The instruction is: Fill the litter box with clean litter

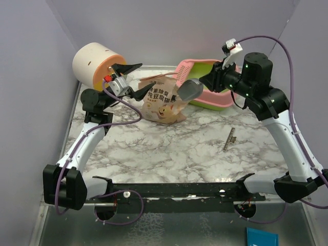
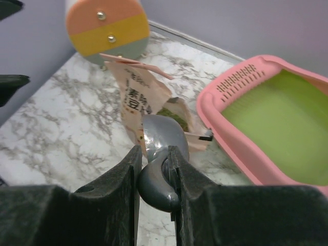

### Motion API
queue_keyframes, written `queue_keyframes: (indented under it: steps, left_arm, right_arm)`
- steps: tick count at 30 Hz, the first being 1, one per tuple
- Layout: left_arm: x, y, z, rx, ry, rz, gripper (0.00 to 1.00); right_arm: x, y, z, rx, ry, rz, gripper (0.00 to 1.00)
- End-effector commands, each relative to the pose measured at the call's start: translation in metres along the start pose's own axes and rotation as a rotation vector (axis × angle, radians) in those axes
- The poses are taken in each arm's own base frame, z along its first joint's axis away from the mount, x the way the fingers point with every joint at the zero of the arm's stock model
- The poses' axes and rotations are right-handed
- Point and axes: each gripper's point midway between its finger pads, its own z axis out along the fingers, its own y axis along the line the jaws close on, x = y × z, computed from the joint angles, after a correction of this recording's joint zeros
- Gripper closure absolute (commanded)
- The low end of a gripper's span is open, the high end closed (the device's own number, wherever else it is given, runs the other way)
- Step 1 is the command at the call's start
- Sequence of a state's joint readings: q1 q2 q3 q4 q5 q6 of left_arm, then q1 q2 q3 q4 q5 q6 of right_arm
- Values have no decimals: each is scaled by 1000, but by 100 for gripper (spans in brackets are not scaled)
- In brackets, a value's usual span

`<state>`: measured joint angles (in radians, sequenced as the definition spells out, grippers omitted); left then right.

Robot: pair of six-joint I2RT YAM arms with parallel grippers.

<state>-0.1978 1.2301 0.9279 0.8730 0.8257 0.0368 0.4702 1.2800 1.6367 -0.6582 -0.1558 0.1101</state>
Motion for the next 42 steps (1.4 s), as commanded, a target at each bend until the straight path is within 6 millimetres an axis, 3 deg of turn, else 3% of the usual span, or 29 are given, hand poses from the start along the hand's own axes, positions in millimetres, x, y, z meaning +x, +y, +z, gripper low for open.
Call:
queue_keyframes:
  steps: [1, 6, 11, 18, 30, 33, 37, 42]
  left_arm:
    - [-15, -19, 2, 63, -27, -218, 22]
    - [-8, -48, -10, 99, -2, -300, 33]
    - [-10, -76, -19, 128, 20, -404, 41]
    - [0, -106, -14, 163, 80, -452, 44]
    - [44, -130, -4, 103, 253, -409, 60]
    - [51, -135, 0, 91, 284, -406, 71]
    - [57, -135, 4, 67, 320, -410, 98]
    - [58, -131, 4, 36, 359, -433, 100]
  right_arm:
    - [-14, 47, -13, -239, 9, 67, 99]
    - [-9, 80, -22, -428, 33, 132, 99]
    - [-2, 97, -19, -541, 52, 197, 99]
    - [12, 96, -12, -537, 72, 219, 99]
    - [10, 92, -14, -504, 55, 227, 99]
    - [10, 92, -13, -504, 57, 234, 99]
    - [15, 91, -12, -503, 68, 237, 99]
    - [25, 96, -10, -545, 103, 230, 99]
